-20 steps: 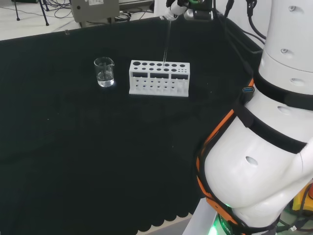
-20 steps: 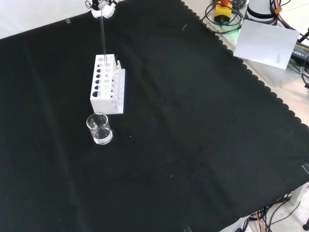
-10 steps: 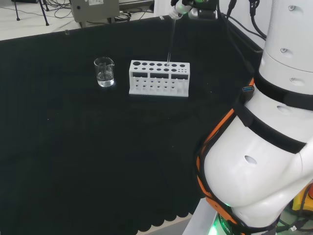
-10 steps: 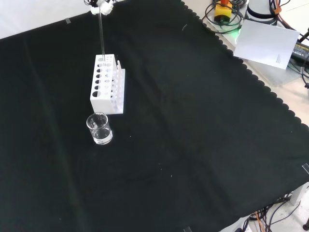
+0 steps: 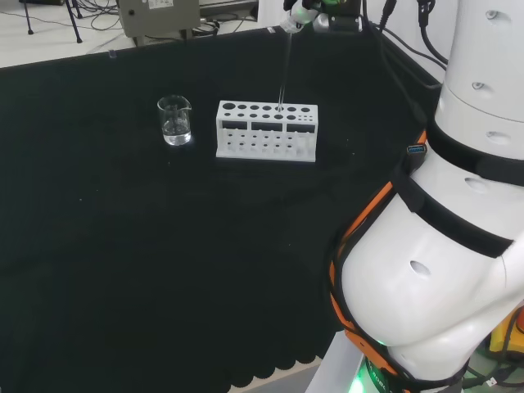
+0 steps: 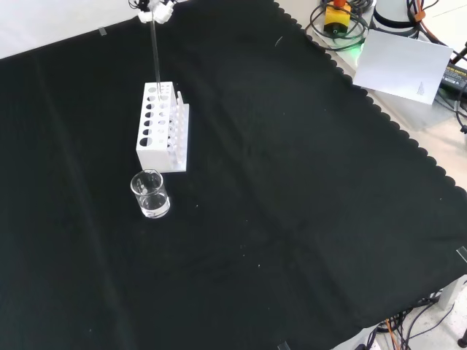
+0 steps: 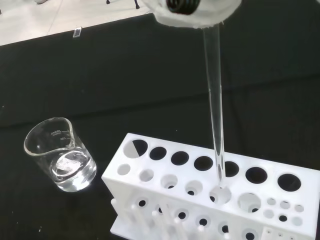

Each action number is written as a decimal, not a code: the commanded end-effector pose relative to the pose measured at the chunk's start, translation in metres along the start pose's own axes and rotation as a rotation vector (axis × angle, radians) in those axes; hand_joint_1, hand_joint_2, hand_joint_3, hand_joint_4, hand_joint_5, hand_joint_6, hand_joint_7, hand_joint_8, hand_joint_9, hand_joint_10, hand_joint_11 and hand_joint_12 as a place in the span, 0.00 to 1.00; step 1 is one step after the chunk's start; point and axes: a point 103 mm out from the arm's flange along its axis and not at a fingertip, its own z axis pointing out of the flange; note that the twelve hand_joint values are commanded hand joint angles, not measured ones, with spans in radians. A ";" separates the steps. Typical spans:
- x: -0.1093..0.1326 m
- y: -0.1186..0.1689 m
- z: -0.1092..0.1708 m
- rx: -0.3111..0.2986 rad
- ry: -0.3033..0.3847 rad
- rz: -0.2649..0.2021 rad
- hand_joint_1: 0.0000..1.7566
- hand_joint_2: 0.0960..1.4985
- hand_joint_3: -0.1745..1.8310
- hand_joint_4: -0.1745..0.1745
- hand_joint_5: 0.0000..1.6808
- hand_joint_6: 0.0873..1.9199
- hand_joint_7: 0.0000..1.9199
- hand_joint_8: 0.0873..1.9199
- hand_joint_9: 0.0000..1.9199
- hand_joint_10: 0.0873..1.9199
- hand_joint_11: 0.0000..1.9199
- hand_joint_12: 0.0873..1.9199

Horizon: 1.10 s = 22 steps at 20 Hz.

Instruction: Put the glass rod back on the white test tube rack.

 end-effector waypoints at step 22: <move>-0.001 0.010 0.029 0.047 0.013 -0.001 0.70 0.66 0.00 0.00 0.89 0.01 0.82 0.45 1.00 0.19 0.94 0.41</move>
